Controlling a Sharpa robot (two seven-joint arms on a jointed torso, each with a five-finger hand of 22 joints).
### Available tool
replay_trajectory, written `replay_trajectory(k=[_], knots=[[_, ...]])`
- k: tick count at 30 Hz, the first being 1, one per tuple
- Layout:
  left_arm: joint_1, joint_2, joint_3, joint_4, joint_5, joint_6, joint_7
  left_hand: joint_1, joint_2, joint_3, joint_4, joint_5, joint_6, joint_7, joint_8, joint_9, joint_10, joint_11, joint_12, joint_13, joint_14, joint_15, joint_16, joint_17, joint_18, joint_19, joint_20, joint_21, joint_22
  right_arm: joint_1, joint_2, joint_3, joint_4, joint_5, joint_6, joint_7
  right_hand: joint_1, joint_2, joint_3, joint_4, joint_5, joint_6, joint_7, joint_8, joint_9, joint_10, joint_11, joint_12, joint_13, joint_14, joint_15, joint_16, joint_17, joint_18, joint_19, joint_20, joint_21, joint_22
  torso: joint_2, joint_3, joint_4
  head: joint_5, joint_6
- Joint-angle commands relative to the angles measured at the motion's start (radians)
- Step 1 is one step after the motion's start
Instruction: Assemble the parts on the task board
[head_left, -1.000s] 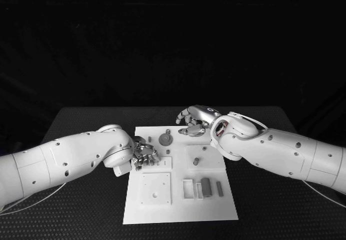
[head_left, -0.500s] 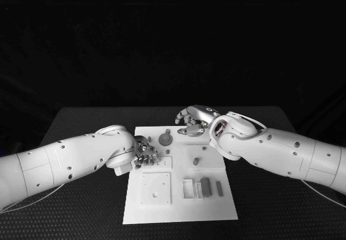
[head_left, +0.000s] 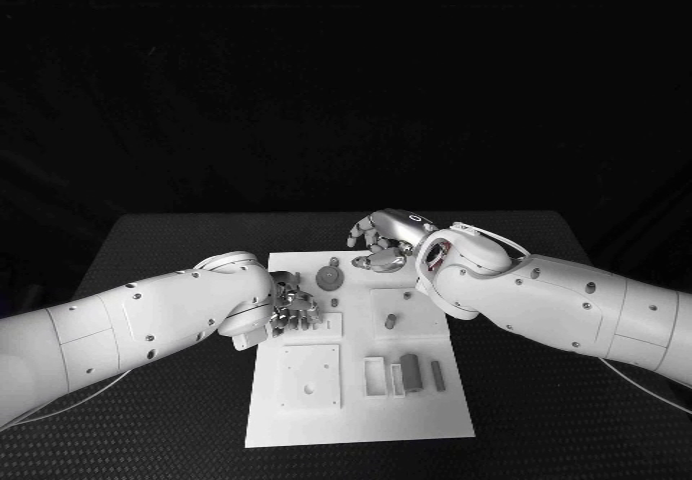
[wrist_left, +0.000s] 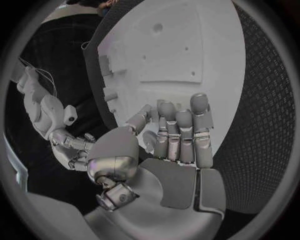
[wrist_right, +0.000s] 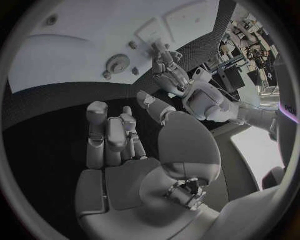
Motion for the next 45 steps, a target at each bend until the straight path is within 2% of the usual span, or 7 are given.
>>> replay_trajectory(k=[1, 5, 14, 31, 36, 45], knots=[[-0.008, 0.003, -0.005, -0.007, -0.002, 0.017, 0.0, 0.041, 0.049, 0.008, 0.0, 0.007, -0.002, -0.003, 0.005, 0.001, 0.005, 0.0, 0.004, 0.001, 0.009, -0.021, 0.007, 0.001, 0.025, 0.004, -0.009, 0.006, 0.024, 0.0, 0.002, 0.0, 0.001, -0.012, 0.01, 0.001, 0.008, 0.004, -0.002, -0.003, 0.002, -0.005, 0.01, -0.002, -0.001, -0.001, 0.004, -0.001, -0.001, 0.0, 0.005, -0.004, -0.001, 0.084, -0.002, -0.005, -0.006, 0.015, 0.0, -0.0002, -0.0005, -0.001, -0.001], [-0.008, 0.005, -0.005, -0.007, 0.001, 0.022, 0.001, 0.041, 0.049, 0.008, 0.0, 0.007, -0.002, -0.003, 0.005, 0.001, 0.005, 0.0, 0.004, 0.001, 0.009, -0.021, 0.007, 0.001, 0.024, 0.004, -0.009, 0.007, 0.024, 0.0, 0.003, 0.0, -0.001, -0.012, 0.012, 0.001, 0.008, 0.004, -0.003, -0.004, 0.002, -0.005, 0.01, -0.002, -0.001, -0.001, 0.004, -0.001, -0.001, 0.001, 0.005, -0.004, -0.001, 0.084, -0.002, -0.005, -0.006, 0.015, 0.0, 0.0007, -0.0002, -0.001, -0.002], [-0.008, 0.002, -0.005, -0.003, 0.006, 0.05, -0.001, 0.042, 0.05, 0.009, -0.001, 0.007, -0.002, -0.004, 0.005, 0.003, 0.005, -0.001, 0.005, 0.001, 0.01, -0.021, 0.007, 0.001, 0.024, 0.003, -0.01, 0.008, 0.024, 0.0, 0.002, 0.0, -0.003, -0.012, 0.015, -0.001, 0.009, 0.005, -0.003, -0.005, 0.003, -0.005, 0.01, -0.002, -0.001, -0.001, 0.004, -0.001, -0.002, 0.0, 0.005, -0.005, -0.001, 0.084, -0.002, -0.005, -0.007, 0.015, -0.001, -0.0007, 0.0011, -0.002, -0.005], [-0.008, -0.014, -0.004, 0.0, 0.055, 0.047, 0.01, 0.051, 0.054, 0.016, -0.005, 0.008, 0.002, -0.006, 0.004, 0.007, 0.007, -0.003, 0.007, 0.003, 0.012, -0.024, 0.01, 0.001, 0.024, 0.003, -0.012, 0.015, 0.024, 0.0, 0.004, 0.0, -0.006, -0.012, 0.023, -0.002, 0.01, 0.006, -0.004, -0.007, 0.003, -0.005, 0.01, -0.003, -0.001, -0.001, 0.004, 0.0, -0.002, 0.0, 0.005, -0.005, -0.001, 0.084, -0.002, -0.004, -0.007, 0.015, 0.0, -0.0011, 0.0014, -0.002, -0.005], [-0.008, -0.018, -0.004, 0.0, 0.078, 0.071, 0.006, 0.053, 0.053, 0.017, -0.006, 0.008, 0.003, -0.007, 0.004, 0.007, 0.008, -0.003, 0.008, 0.003, 0.012, -0.024, 0.011, 0.001, 0.024, 0.003, -0.013, 0.016, 0.024, 0.0, 0.004, 0.0, -0.006, -0.012, 0.025, -0.002, 0.01, 0.007, -0.004, -0.008, 0.003, -0.005, 0.01, -0.003, -0.002, -0.001, 0.004, 0.0, -0.002, 0.0, 0.005, -0.005, -0.001, 0.084, -0.002, -0.004, -0.007, 0.015, -0.001, -0.0019, 0.0018, -0.001, -0.006], [-0.008, -0.017, -0.003, -0.008, 0.101, 0.141, -0.008, 0.057, 0.053, 0.018, -0.007, 0.008, 0.003, -0.007, 0.002, 0.008, 0.008, -0.004, 0.008, 0.004, 0.012, -0.025, 0.011, 0.001, 0.024, 0.002, -0.014, 0.019, 0.024, 0.0, 0.007, 0.0, -0.009, -0.012, 0.028, -0.001, 0.01, 0.007, -0.005, -0.009, 0.003, -0.005, 0.01, -0.003, -0.002, -0.001, 0.004, 0.0, -0.003, 0.0, 0.005, -0.005, -0.001, 0.084, -0.003, -0.004, -0.007, 0.015, 0.0, -0.001, 0.0006, 0.0, -0.007]])
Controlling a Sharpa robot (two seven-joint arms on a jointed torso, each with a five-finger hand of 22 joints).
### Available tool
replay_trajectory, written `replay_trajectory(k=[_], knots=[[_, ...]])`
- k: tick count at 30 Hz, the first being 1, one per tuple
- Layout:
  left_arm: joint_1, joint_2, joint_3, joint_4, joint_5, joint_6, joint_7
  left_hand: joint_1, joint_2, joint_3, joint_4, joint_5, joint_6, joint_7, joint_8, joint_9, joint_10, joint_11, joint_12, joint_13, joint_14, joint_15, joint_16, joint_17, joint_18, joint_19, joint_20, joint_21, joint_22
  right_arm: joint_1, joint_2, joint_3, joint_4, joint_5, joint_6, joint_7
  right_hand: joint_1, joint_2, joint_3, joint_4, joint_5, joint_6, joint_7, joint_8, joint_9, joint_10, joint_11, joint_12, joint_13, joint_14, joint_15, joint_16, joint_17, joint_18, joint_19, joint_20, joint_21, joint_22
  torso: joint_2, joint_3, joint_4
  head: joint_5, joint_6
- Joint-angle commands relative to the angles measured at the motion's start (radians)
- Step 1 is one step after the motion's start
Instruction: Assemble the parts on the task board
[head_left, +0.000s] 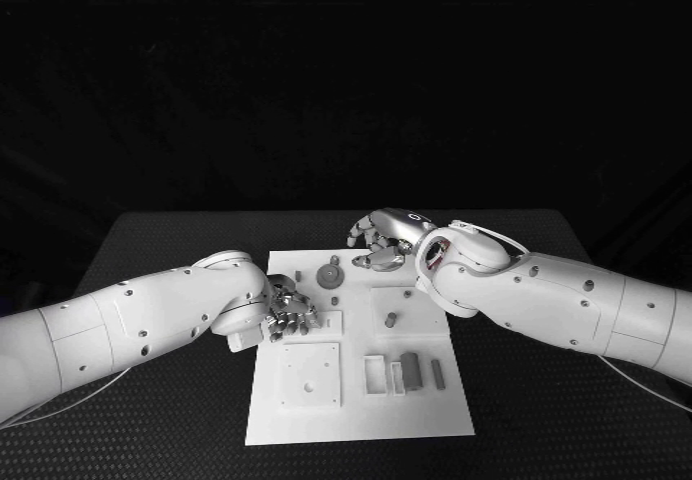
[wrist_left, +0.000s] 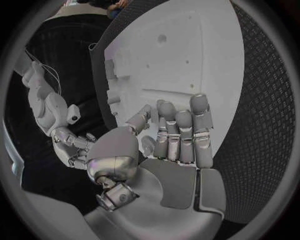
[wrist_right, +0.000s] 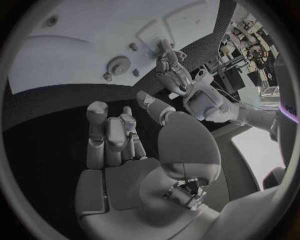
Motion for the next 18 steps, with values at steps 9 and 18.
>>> replay_trajectory(k=[9, 18], knots=[[-0.005, 0.009, -0.002, -0.022, 0.047, 0.099, -0.028, 0.06, 0.054, 0.016, -0.006, 0.004, 0.003, -0.007, 0.004, 0.002, 0.003, -0.002, 0.005, 0.002, 0.012, -0.025, 0.006, 0.001, 0.023, 0.0, -0.009, 0.009, 0.025, 0.0, 0.003, 0.0, -0.003, -0.01, 0.015, 0.002, 0.007, 0.005, -0.002, -0.007, 0.003, -0.002, 0.009, -0.003, -0.002, -0.001, 0.004, 0.0, -0.001, 0.0, 0.005, -0.005, 0.0, 0.084, 0.001, -0.008, -0.004, 0.016, 0.0, 0.0013, -0.0006, 0.0, -0.001], [-0.005, 0.019, -0.002, -0.034, 0.041, 0.087, -0.03, 0.059, 0.055, 0.015, -0.005, 0.004, 0.003, -0.007, 0.002, 0.002, 0.002, -0.002, 0.004, 0.002, 0.012, -0.025, 0.006, 0.001, 0.022, -0.001, -0.009, 0.01, 0.025, 0.0, 0.003, 0.0, -0.003, -0.01, 0.016, 0.002, 0.007, 0.005, -0.003, -0.008, 0.003, -0.002, 0.009, -0.003, -0.002, -0.002, 0.004, 0.0, -0.002, 0.0, 0.005, -0.006, 0.0, 0.084, 0.001, -0.008, -0.004, 0.016, 0.0, 0.0021, -0.0008, 0.0, -0.003]])
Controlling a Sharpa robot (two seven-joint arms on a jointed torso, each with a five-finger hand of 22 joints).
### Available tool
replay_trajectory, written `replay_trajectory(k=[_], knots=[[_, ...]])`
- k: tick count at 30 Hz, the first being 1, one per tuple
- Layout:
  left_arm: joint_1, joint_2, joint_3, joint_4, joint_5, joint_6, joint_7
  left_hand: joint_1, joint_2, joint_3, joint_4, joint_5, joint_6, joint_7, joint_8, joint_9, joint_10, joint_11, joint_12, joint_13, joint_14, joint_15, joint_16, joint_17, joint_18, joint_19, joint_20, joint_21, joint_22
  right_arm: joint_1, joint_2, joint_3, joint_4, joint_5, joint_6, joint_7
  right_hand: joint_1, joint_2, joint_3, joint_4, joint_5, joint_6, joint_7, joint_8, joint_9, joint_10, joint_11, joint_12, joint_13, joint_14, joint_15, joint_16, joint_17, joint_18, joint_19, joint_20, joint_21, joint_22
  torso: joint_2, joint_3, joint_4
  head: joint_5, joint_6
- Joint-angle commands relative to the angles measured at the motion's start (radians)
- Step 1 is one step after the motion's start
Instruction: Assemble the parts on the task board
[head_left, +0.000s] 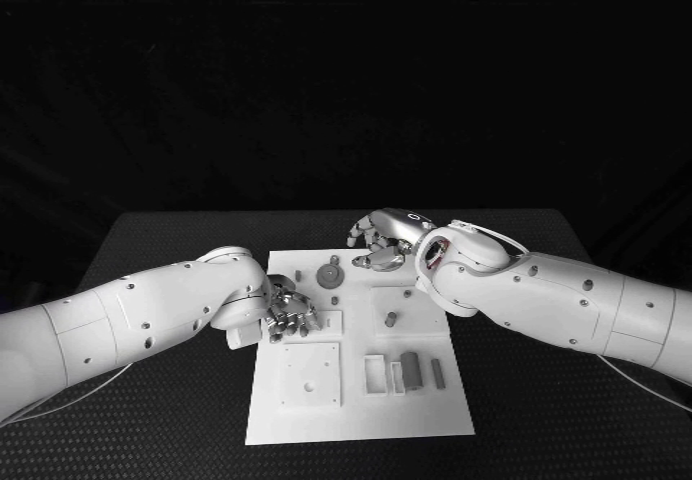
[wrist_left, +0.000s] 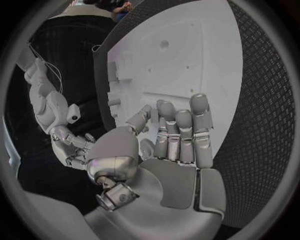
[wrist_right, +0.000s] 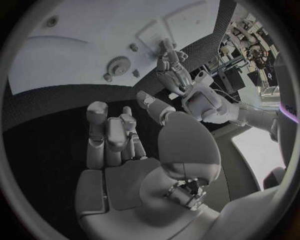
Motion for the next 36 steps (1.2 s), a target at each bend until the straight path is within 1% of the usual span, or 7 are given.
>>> replay_trajectory(k=[1, 6, 10, 14, 22, 30, 36], knots=[[-0.008, 0.005, -0.006, -0.003, 0.002, 0.024, -0.022, 0.059, 0.055, 0.012, -0.008, 0.005, 0.002, -0.006, 0.002, 0.0, 0.001, -0.002, 0.004, 0.001, 0.007, -0.019, 0.006, 0.001, 0.022, -0.002, -0.009, 0.006, 0.025, 0.0, 0.001, 0.0, 0.001, -0.01, 0.011, 0.002, 0.007, 0.005, 0.0, -0.005, 0.003, -0.002, 0.008, -0.003, -0.001, -0.002, 0.004, 0.0, -0.002, 0.0, 0.005, -0.006, 0.0, 0.084, -0.001, -0.006, -0.004, 0.016, 0.0, 0.0003, -0.0002, -0.001, -0.003], [-0.008, 0.01, -0.006, -0.006, -0.01, 0.006, -0.021, 0.058, 0.055, 0.012, -0.007, 0.005, 0.001, -0.006, 0.0, 0.0, 0.0, -0.001, 0.003, 0.001, 0.006, -0.018, 0.005, 0.0, 0.021, -0.004, -0.009, 0.007, 0.025, 0.0, 0.001, 0.0, 0.001, -0.01, 0.012, 0.002, 0.006, 0.006, -0.001, -0.005, 0.003, -0.002, 0.008, -0.004, -0.001, -0.002, 0.004, 0.0, -0.002, 0.0, 0.005, -0.006, 0.0, 0.084, -0.001, -0.006, -0.004, 0.016, 0.0, 0.0, 0.0008, -0.001, -0.002], [-0.008, 0.014, -0.006, -0.007, -0.025, -0.003, -0.022, 0.058, 0.054, 0.011, -0.007, 0.004, 0.001, -0.005, -0.001, 0.0, 0.0, -0.001, 0.003, 0.0, 0.005, -0.018, 0.005, 0.0, 0.021, -0.004, -0.009, 0.008, 0.024, 0.0, 0.001, 0.0, 0.002, -0.009, 0.012, 0.002, 0.006, 0.006, -0.001, -0.006, 0.003, -0.002, 0.008, -0.004, -0.001, -0.002, 0.004, 0.0, -0.002, 0.0, 0.005, -0.006, -0.001, 0.084, -0.001, -0.006, -0.004, 0.016, 0.0, -0.0001, 0.0, -0.001, -0.002], [-0.008, 0.018, -0.006, -0.008, -0.042, -0.005, -0.023, 0.055, 0.053, 0.009, -0.006, 0.004, 0.0, -0.005, -0.003, 0.0, 0.0, 0.0, 0.003, 0.0, 0.006, -0.018, 0.005, 0.0, 0.021, -0.004, -0.009, 0.009, 0.024, 0.0, 0.0, 0.0, 0.002, -0.009, 0.012, 0.002, 0.006, 0.006, -0.001, -0.006, 0.003, -0.002, 0.008, -0.004, -0.001, -0.002, 0.004, 0.0, -0.002, 0.0, 0.005, -0.006, 0.0, 0.084, -0.001, -0.006, -0.004, 0.016, 0.0, 0.0004, -0.0007, -0.001, -0.002], [-0.008, 0.029, -0.008, -0.012, -0.081, -0.006, -0.025, 0.054, 0.052, 0.008, -0.006, 0.004, 0.0, -0.005, -0.004, 0.0, 0.001, 0.0, 0.003, 0.0, 0.006, -0.018, 0.005, -0.001, 0.021, -0.004, -0.009, 0.01, 0.024, 0.0, 0.0, 0.0, 0.004, -0.008, 0.013, 0.002, 0.006, 0.006, -0.001, -0.006, 0.003, -0.002, 0.008, -0.004, -0.001, -0.002, 0.004, 0.0, -0.002, -0.001, 0.006, -0.007, -0.002, 0.084, -0.001, -0.005, -0.004, 0.016, 0.0, -0.0001, -0.001, -0.001, -0.001], [-0.008, 0.029, -0.008, -0.013, -0.102, -0.034, -0.023, 0.053, 0.051, 0.008, -0.005, 0.004, 0.0, -0.004, -0.005, 0.0, 0.001, 0.0, 0.003, 0.0, 0.006, -0.018, 0.005, -0.001, 0.02, -0.005, -0.01, 0.01, 0.024, 0.0, -0.002, 0.0, 0.005, -0.008, 0.018, 0.001, 0.005, 0.007, -0.002, -0.007, 0.003, -0.001, 0.008, -0.004, -0.001, -0.002, 0.004, 0.0, -0.003, -0.001, 0.006, -0.007, -0.002, 0.084, -0.001, -0.005, -0.005, 0.016, 0.0, -0.0009, 0.0007, -0.001, -0.002], [-0.008, 0.026, -0.008, -0.008, -0.116, -0.043, -0.021, 0.052, 0.05, 0.007, -0.004, 0.003, 0.0, -0.004, -0.006, 0.0, 0.0, 0.0, 0.003, 0.0, 0.006, -0.018, 0.004, -0.002, 0.02, -0.005, -0.01, 0.011, 0.023, 0.0, -0.003, 0.0, 0.006, -0.008, 0.024, 0.001, 0.005, 0.007, -0.002, -0.007, 0.003, -0.002, 0.008, -0.004, -0.002, -0.002, 0.004, 0.0, -0.003, -0.001, 0.006, -0.007, -0.003, 0.084, -0.001, -0.005, -0.005, 0.016, 0.0, -0.0003, -0.0006, 0.0, -0.001]])
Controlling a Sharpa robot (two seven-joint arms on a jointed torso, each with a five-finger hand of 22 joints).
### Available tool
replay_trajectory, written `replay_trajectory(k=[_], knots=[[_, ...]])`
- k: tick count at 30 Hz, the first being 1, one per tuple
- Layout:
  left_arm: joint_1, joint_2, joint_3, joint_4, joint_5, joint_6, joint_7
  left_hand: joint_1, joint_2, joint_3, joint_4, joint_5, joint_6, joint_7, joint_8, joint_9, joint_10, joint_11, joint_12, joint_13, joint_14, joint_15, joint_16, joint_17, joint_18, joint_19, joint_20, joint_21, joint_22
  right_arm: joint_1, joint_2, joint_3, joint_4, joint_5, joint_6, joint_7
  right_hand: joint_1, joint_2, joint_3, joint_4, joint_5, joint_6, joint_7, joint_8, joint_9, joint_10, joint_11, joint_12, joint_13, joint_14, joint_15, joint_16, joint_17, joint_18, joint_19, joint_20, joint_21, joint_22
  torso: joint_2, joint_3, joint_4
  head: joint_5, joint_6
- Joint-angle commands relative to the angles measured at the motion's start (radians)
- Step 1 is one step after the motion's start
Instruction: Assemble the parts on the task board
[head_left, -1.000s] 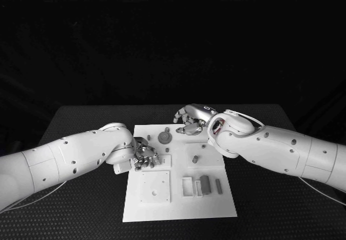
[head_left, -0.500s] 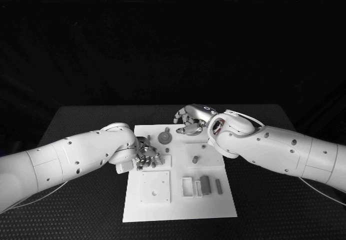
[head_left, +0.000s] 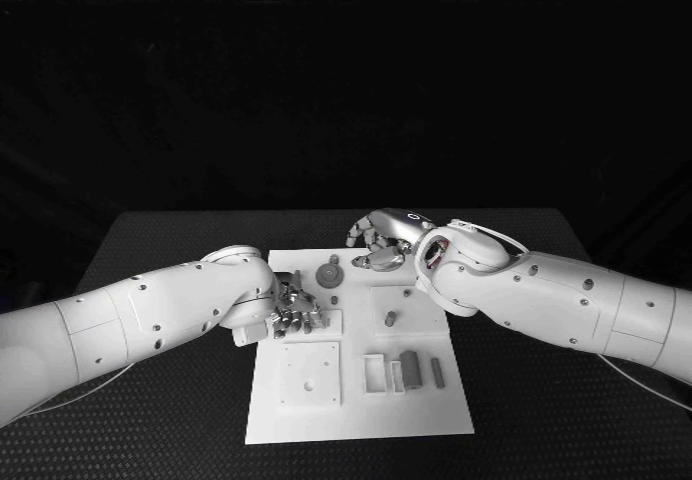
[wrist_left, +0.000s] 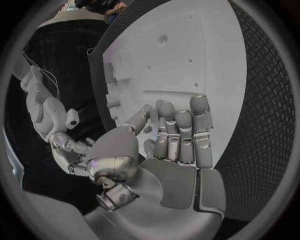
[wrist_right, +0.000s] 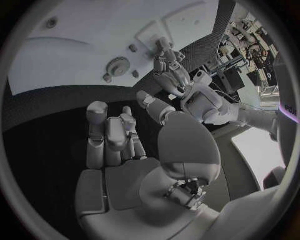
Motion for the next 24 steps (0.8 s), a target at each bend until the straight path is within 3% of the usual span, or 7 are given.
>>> replay_trajectory(k=[1, 11, 24], knots=[[-0.009, -0.002, -0.007, -0.004, -0.05, -0.033, -0.02, 0.052, 0.05, 0.01, -0.001, 0.003, 0.0, -0.004, -0.003, -0.001, 0.0, 0.0, 0.002, 0.0, 0.005, -0.016, 0.004, -0.002, 0.02, -0.001, -0.007, 0.003, 0.023, 0.0, -0.001, 0.0, 0.002, -0.008, 0.018, 0.002, 0.005, 0.007, 0.001, -0.004, 0.003, 0.0, 0.006, -0.004, -0.001, -0.002, 0.004, 0.0, -0.001, -0.001, 0.006, -0.002, -0.001, 0.084, 0.0, -0.006, -0.005, 0.016, 0.0, -0.0003, -0.0003, 0.001, 0.001], [-0.009, -0.003, -0.007, -0.001, -0.07, -0.048, -0.019, 0.044, 0.054, 0.007, 0.004, 0.003, -0.001, -0.003, -0.006, 0.0, 0.001, 0.0, 0.002, 0.0, 0.006, -0.015, 0.004, -0.004, 0.019, -0.001, -0.008, 0.005, 0.022, 0.0, 0.001, 0.0, 0.001, -0.008, 0.039, -0.003, 0.005, 0.007, 0.0, -0.004, 0.003, -0.001, 0.006, -0.005, -0.001, -0.002, 0.005, 0.0, -0.002, -0.002, 0.006, -0.003, -0.004, 0.084, 0.0, -0.006, -0.005, 0.016, 0.0, -0.0004, -0.0002, -0.001, -0.002], [-0.009, -0.004, -0.007, -0.007, -0.03, -0.002, -0.018, 0.043, 0.061, 0.01, -0.001, 0.004, 0.003, -0.005, -0.008, 0.001, 0.004, -0.001, 0.004, 0.0, 0.008, -0.016, 0.005, -0.005, 0.02, 0.0, -0.01, 0.008, 0.022, 0.0, 0.001, 0.0, 0.0, -0.008, 0.047, -0.004, 0.005, 0.008, 0.0, -0.005, 0.003, -0.001, 0.006, -0.005, -0.001, -0.002, 0.005, 0.0, -0.002, -0.004, 0.006, -0.005, -0.007, 0.084, -0.001, -0.006, -0.006, 0.016, 0.0, -0.0007, 0.0004, -0.002, -0.003]])
